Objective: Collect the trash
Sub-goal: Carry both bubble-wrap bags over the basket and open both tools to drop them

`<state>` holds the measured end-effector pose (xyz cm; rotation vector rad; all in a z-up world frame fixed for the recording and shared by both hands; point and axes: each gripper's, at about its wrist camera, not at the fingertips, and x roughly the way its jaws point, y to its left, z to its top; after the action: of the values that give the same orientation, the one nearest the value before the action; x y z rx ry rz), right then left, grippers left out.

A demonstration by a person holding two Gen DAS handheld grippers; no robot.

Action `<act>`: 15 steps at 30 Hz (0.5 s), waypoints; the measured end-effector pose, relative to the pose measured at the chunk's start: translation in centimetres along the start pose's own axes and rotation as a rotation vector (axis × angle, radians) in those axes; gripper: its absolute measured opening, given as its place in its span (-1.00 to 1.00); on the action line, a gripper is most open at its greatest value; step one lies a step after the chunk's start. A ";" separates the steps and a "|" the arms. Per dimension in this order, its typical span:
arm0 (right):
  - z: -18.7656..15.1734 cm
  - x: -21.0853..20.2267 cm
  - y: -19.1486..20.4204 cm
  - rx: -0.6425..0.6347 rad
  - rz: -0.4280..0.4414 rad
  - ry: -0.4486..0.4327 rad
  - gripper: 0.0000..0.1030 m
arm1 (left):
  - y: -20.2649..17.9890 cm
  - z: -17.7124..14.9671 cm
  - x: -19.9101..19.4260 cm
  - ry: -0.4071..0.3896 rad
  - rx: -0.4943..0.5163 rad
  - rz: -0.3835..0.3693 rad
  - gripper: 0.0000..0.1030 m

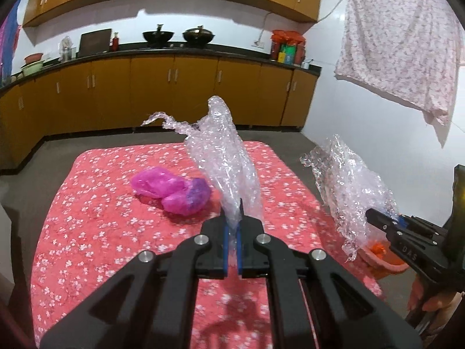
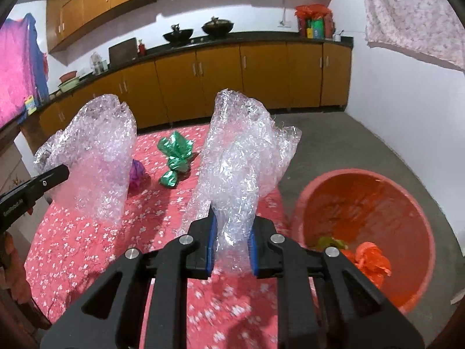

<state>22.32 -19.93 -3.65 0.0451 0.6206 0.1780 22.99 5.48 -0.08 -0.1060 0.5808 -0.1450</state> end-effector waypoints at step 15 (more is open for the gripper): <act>-1.1 -5.2 -4.4 0.040 -0.176 -0.085 -0.64 | -8.7 -0.2 -0.5 0.012 0.086 -0.188 -0.89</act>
<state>18.17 -25.18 -1.94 0.0362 0.5404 -0.0070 21.56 -3.00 1.20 -0.0764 0.5752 -0.3528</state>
